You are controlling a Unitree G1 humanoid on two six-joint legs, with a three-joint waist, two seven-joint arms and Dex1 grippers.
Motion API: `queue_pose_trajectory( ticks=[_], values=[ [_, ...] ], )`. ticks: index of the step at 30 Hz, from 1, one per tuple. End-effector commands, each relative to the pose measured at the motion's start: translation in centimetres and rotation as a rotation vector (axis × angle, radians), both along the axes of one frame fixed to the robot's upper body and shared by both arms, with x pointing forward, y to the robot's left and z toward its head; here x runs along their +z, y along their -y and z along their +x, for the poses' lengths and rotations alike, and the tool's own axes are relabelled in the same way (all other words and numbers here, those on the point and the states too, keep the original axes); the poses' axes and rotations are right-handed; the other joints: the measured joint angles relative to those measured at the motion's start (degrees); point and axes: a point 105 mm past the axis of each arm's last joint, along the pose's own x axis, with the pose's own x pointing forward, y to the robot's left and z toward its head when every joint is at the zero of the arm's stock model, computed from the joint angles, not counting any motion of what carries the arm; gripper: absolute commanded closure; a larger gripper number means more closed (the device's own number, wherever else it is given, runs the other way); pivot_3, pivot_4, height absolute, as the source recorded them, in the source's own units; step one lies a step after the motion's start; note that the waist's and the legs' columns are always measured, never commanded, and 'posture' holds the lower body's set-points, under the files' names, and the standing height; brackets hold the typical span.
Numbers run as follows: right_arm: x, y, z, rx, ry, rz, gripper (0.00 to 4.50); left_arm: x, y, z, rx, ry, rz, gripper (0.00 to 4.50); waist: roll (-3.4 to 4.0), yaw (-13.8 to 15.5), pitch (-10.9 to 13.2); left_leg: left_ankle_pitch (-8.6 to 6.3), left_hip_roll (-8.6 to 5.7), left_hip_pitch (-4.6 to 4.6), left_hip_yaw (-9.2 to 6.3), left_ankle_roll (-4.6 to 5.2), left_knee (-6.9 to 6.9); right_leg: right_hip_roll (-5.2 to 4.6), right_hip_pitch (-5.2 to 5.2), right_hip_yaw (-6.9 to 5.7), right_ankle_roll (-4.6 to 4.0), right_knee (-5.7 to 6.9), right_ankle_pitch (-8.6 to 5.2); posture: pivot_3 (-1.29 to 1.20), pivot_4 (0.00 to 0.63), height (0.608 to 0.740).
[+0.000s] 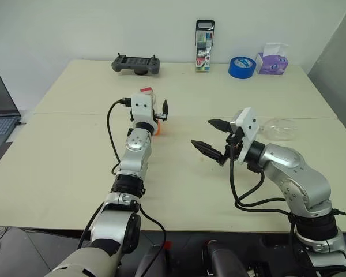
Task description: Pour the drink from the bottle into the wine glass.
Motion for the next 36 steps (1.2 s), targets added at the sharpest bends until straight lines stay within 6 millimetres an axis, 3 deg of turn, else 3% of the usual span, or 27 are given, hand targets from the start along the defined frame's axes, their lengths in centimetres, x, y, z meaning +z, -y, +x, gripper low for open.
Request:
queue_pose_trajectory(
  ticks=[1, 5, 6, 12, 15, 18, 21, 29, 36],
  values=[
    [0.9, -0.3, -0.6, 0.026, 0.041, 0.003, 0.00, 1.7, 0.1, 0.0, 0.003, 0.061, -0.010, 1.22, 0.00, 0.0, 0.0, 0.00, 0.00, 0.00, 0.00, 0.00, 0.00, 0.00, 0.00, 0.00, 0.00, 0.00, 0.00, 0.00, 0.150, 0.740],
    [0.9, -0.3, -0.6, 0.026, 0.041, 0.003, 0.00, 1.5, 0.1, 0.0, 0.008, 0.057, -0.011, 2.46, 0.00, 0.0, 0.0, 0.00, 0.00, 0.00, 0.00, 0.00, 0.00, 0.00, 0.00, 0.00, 0.00, 0.01, 0.00, 0.00, 0.150, 0.740],
    [1.0, -0.3, -0.6, 0.025, 0.042, 0.003, 0.00, 1.4, 0.0, 0.0, 0.010, 0.054, -0.011, 2.53, 0.00, 0.0, 0.0, 0.00, 0.00, 0.00, 0.00, 0.00, 0.00, 0.00, 0.00, 0.00, 0.00, 0.01, 0.00, 0.00, 0.150, 0.740],
    [2.2, -0.3, -0.6, 0.020, 0.085, -0.005, 0.00, 2.1, 0.5, 0.0, -0.038, 0.067, -0.025, 2.54, 0.00, 0.0, 0.0, 0.00, 0.00, 0.01, 0.00, 0.00, 0.02, 0.00, 0.00, 0.00, 0.00, 0.04, 0.00, 0.00, 0.150, 0.740],
    [4.1, -0.2, -0.3, -0.017, 0.137, -0.023, 0.00, 3.8, 3.2, -0.8, -0.222, 0.105, -0.045, 2.54, 0.01, 0.0, 0.0, 0.01, -0.01, 0.00, 0.01, 0.00, 0.03, 0.01, -0.02, 0.01, 0.00, 0.06, 0.00, 0.00, 0.150, 0.740],
    [6.6, 1.2, 1.1, -0.187, 0.206, -0.004, 0.00, 5.1, 6.1, -2.8, -0.474, 0.143, 0.030, 2.55, 0.01, 0.0, 0.0, 0.07, -0.02, -0.25, -0.03, -0.11, 0.05, 0.02, -0.21, -0.07, -0.01, 0.09, 0.01, 0.00, 0.150, 0.740],
    [8.0, 2.9, 1.9, -0.313, 0.195, 0.061, 0.00, 4.6, 6.3, -4.4, -0.641, 0.112, 0.112, 2.55, 0.01, 0.0, 0.0, 0.19, -0.02, -0.40, -0.05, -0.33, 0.02, -0.04, -0.34, -0.05, -0.02, 0.07, 0.01, 0.00, 0.150, 0.740],
    [6.6, 2.2, 0.4, -0.310, 0.117, 0.038, 0.00, 3.5, 7.5, -7.8, -0.877, 0.089, 0.195, 2.56, 0.07, -0.2, 0.0, 0.11, 0.05, -0.66, -0.02, -0.14, 0.05, -0.15, -0.82, 0.02, -0.03, 0.39, 0.01, 0.00, 0.150, 0.740],
    [6.0, -0.1, -1.5, -0.207, 0.060, 0.057, 0.00, 2.9, 9.4, -8.9, -0.950, 0.083, 0.176, 2.56, 0.07, -0.2, 0.0, 0.13, 0.01, -0.63, 0.02, -0.12, 0.12, -0.11, -0.76, 0.05, -0.04, 0.42, 0.01, 0.00, 0.150, 0.740]
  ],
)
